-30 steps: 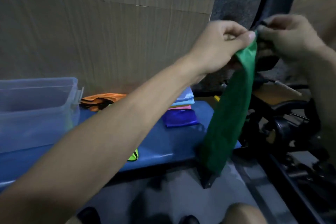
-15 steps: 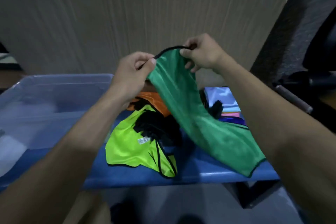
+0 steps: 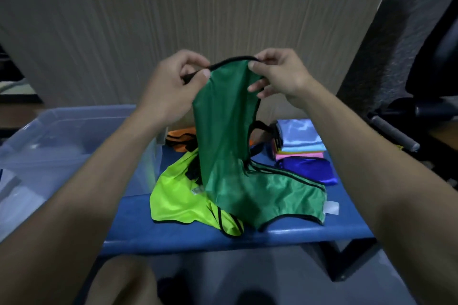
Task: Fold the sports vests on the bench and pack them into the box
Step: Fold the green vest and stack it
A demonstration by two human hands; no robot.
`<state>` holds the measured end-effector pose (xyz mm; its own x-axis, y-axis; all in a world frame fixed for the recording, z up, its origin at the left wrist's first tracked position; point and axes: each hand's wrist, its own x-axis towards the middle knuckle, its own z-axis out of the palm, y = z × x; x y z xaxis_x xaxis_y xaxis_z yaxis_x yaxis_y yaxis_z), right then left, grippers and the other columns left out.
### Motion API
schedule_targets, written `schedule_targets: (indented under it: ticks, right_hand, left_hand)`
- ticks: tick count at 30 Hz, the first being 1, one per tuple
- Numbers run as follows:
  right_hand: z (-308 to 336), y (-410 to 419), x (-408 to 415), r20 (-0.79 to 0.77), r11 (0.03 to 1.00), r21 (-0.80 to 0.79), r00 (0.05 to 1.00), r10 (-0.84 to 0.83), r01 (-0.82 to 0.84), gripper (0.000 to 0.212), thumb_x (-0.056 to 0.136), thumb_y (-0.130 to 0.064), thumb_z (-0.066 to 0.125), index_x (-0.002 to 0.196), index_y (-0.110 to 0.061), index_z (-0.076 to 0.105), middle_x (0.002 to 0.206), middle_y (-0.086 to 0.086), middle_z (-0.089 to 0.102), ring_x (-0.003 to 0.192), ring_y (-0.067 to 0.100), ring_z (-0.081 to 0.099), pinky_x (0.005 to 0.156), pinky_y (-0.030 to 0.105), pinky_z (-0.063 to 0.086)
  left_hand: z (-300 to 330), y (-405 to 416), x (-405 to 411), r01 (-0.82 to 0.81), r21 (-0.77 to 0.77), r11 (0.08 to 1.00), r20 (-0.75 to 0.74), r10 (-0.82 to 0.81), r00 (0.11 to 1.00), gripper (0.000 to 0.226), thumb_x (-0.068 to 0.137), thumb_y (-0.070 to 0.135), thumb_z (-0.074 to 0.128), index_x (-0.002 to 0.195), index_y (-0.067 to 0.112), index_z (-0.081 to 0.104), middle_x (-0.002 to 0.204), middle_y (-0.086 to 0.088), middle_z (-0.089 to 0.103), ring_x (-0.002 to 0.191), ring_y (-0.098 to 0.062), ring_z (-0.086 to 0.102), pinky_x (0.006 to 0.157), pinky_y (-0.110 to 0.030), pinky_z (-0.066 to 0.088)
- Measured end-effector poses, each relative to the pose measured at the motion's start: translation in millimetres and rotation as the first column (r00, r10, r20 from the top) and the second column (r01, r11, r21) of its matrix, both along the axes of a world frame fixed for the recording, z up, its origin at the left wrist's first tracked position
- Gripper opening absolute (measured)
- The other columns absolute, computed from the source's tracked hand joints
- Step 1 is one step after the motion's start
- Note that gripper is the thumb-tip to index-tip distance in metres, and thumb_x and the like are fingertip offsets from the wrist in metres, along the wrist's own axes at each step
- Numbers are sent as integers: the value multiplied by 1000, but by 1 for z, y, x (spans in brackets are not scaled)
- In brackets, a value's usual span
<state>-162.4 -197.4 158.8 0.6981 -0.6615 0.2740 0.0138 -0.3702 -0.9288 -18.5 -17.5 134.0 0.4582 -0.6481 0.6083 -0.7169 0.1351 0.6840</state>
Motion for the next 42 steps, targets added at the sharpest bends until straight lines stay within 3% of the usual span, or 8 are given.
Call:
schedule_targets:
  ticks: [10,15,22,27,30,34,38,42]
  right_hand:
    - [93,-17,-178,399,904,-9,831,-388,427,10,102,-16,59,92,-13,59,65,-4,68,46,11,63,42,25,50]
    - [155,-28,-275,492,750,-153,708,-507,644,11,97,-19,66,87,-18,65,76,-1,68,65,9,66,61,28,55]
    - [185,-63,-269,385,673,-428,795,-469,604,22,87,-17,69,101,-1,72,100,16,75,98,32,73,86,51,58]
    - [115,-79,-186,177,675,-544,855,-488,498,9,89,-12,70,83,-18,65,75,-11,64,64,-16,55,65,10,42]
    - [36,-89,-110,52,733,-531,880,-472,424,7,90,-23,73,84,-20,70,73,-9,65,68,1,56,67,20,41]
    - [-84,-65,0,-231,832,-532,918,-323,159,4,92,-20,71,90,-16,73,85,1,73,81,17,63,73,29,43]
    - [-175,-23,94,-435,887,-461,881,-188,-38,15,92,-27,69,104,-21,75,109,6,75,108,29,67,90,34,50]
    - [-219,13,145,-479,896,-426,871,-107,-124,11,90,-27,69,101,-24,73,107,3,76,107,29,67,90,38,53]
  left_hand:
    - [133,-75,-196,464,-193,864,151,-441,885,18,100,12,60,117,4,62,82,3,66,73,-17,66,70,-31,58]
    - [167,-112,-286,612,-309,728,140,-602,786,18,97,16,60,115,13,63,76,22,61,79,-19,65,78,-50,61]
    - [175,-131,-293,626,-355,694,79,-645,760,11,94,22,60,101,28,65,95,-2,71,92,-30,69,77,-58,61]
    - [105,-139,-222,515,-296,805,-8,-541,841,13,92,14,59,95,17,71,82,-5,68,78,-29,66,80,-44,59]
    - [31,-126,-161,372,-172,912,-87,-391,916,12,92,15,60,91,17,72,79,0,69,71,-11,60,67,-24,47]
    - [-83,-84,-65,168,106,980,-246,-137,959,23,97,13,63,85,30,71,91,-7,74,83,-18,70,65,-31,62]
    - [-161,-15,11,-41,370,928,-247,141,959,23,97,12,65,85,29,74,89,8,72,86,-16,72,62,-43,64]
    - [-192,33,49,-122,539,833,-209,273,939,20,99,10,61,88,22,72,71,-7,64,62,-21,70,54,-39,62]
